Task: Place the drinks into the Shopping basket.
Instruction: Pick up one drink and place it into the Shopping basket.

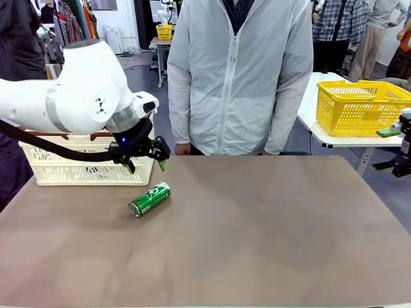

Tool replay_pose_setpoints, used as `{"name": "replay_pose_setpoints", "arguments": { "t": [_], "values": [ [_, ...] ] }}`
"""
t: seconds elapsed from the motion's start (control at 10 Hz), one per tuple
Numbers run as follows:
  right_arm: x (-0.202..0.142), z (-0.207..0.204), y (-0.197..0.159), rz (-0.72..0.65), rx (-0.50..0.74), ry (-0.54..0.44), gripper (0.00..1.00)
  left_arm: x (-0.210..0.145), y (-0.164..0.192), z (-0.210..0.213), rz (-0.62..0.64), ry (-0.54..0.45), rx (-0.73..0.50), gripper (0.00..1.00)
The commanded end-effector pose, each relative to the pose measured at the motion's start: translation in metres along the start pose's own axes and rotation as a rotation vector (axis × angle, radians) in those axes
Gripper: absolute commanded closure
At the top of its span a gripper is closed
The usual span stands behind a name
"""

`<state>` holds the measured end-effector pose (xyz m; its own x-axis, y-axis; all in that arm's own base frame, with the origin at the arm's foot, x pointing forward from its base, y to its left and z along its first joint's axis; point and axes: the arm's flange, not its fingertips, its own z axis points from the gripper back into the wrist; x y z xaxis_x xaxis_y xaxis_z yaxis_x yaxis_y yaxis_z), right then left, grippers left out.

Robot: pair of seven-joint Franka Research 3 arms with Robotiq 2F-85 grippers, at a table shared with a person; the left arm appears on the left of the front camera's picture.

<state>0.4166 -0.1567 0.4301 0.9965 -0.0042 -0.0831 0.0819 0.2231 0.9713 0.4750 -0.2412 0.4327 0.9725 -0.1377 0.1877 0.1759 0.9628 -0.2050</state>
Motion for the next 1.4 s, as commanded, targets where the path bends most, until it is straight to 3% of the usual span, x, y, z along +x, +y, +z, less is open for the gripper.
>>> {"name": "replay_pose_setpoints", "arguments": {
  "t": [0.0, 0.3, 0.4, 0.8, 0.9, 1.1, 1.3],
  "values": [
    [0.0, 0.002, 0.003, -0.019, -0.023, 0.007, 0.0, 0.005, 0.001, -0.019, 0.029, 0.049, 0.02, 0.0],
    [0.0, 0.002, 0.003, -0.019, -0.023, 0.007, 0.0, 0.006, -0.001, -0.026, 0.081, 0.065, 0.068, 0.0],
    [0.0, 0.002, 0.003, -0.019, -0.023, 0.007, 0.0, -0.001, 0.005, -0.04, 0.019, 0.076, 0.013, 0.0],
    [0.0, 0.002, 0.003, -0.019, -0.023, 0.007, 0.0, 0.0, 0.002, -0.04, 0.032, 0.076, 0.029, 0.0],
    [0.0, 0.002, 0.003, -0.019, -0.023, 0.007, 0.0, 0.006, 0.001, -0.046, -0.391, 0.116, -0.023, 0.0],
    [0.0, 0.002, 0.003, -0.019, -0.023, 0.007, 0.0, 0.015, 0.011, -0.058, -0.621, 0.063, 0.007, 0.0],
    [0.0, 0.002, 0.003, -0.019, -0.023, 0.007, 0.0, 0.013, 0.009, -0.06, -0.67, -0.024, 0.075, 0.0]
  ]
}}
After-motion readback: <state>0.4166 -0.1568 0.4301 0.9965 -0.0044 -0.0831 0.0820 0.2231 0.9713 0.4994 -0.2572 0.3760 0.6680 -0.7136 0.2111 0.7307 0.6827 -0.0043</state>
